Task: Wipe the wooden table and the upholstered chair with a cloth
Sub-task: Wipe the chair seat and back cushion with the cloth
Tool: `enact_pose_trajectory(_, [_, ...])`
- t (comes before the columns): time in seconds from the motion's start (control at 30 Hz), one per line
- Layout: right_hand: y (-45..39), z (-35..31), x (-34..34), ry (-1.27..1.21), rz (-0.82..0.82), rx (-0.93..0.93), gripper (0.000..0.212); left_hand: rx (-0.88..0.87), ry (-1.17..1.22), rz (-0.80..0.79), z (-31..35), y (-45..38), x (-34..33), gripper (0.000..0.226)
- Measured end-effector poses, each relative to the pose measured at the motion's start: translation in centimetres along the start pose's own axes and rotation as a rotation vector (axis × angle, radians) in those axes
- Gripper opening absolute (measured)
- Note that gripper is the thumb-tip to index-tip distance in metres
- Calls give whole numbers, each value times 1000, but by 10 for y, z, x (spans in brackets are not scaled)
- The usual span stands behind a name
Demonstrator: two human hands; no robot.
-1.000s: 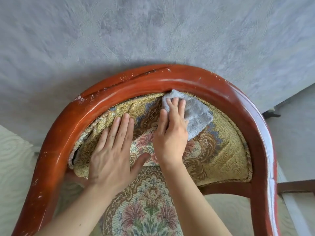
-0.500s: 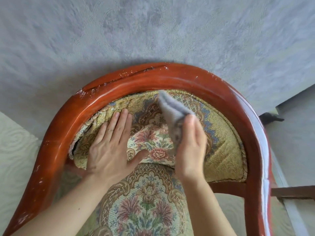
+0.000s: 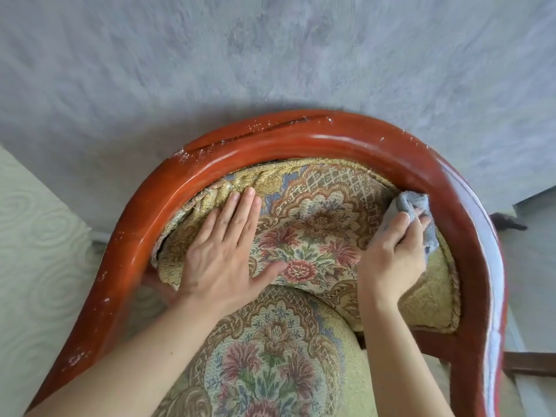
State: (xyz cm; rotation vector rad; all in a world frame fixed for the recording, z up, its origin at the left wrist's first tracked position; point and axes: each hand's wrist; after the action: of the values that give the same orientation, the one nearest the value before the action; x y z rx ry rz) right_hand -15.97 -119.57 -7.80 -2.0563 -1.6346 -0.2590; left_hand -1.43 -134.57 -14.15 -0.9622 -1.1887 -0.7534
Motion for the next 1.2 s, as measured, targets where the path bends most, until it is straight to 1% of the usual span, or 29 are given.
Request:
enact_pose_trajectory(0.07, [7, -5, -12, 35, -74, 62, 59, -9, -3, -4, -1, 0, 1, 99])
enact_pose_trajectory(0.2, [24, -16, -33, 119, -327, 364, 44, -27, 2, -10, -4, 0, 2, 101])
enact_pose_trajectory(0.27, [31, -22, -45, 105, -430, 458, 39, -38, -1, -10, -6, 1, 1, 101])
enact_pose_trajectory(0.43, [37, -27, -54, 104, -510, 519, 39, -59, 7, -3, -10, 3, 1, 98])
enact_pose_trajectory(0.63, [57, -30, -59, 95, -699, 720, 39, -36, -5, 5, -8, 31, -4, 89])
enact_pose_trajectory(0.8, [83, -31, -67, 128, -892, 850, 39, -5, 6, -30, -15, 61, -9, 84])
enact_pose_trajectory(0.93, [99, -38, -68, 155, -1021, 915, 39, 37, 1, -83, -19, 74, -11, 85])
enact_pose_trajectory(1.0, [97, -43, -63, 134, -1055, 892, 40, 39, 3, -101, -19, 76, -11, 85])
enact_pose_trajectory(1.03, [94, -46, -57, 107, -1045, 840, 39, 40, 11, -108, -18, 77, -10, 86])
enact_pose_trajectory(1.07, [92, -48, -50, 30, -1020, 736, 37, 40, 23, -112, -17, 76, -11, 86])
enact_pose_trajectory(1.1, [90, -52, -42, -116, -996, 585, 35, 37, 32, -114, -16, 74, -11, 87])
enact_pose_trajectory(1.13, [87, -55, -35, -317, -976, 395, 34, 31, 39, -111, -15, 72, -10, 87])
enact_pose_trajectory(1.2, [73, -57, -18, -630, -891, 43, 34, 6, 41, -85, -10, 63, -7, 86])
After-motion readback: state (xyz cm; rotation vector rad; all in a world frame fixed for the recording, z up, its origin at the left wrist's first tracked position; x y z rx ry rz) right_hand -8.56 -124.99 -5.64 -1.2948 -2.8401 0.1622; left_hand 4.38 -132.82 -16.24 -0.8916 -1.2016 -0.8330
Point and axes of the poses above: each hand's wrist, its own y-axis away from the middle knuckle, its own x-axis out of the back of the hand, z = x × y, and after that the axes turned 2 degrees about -y, right-handed
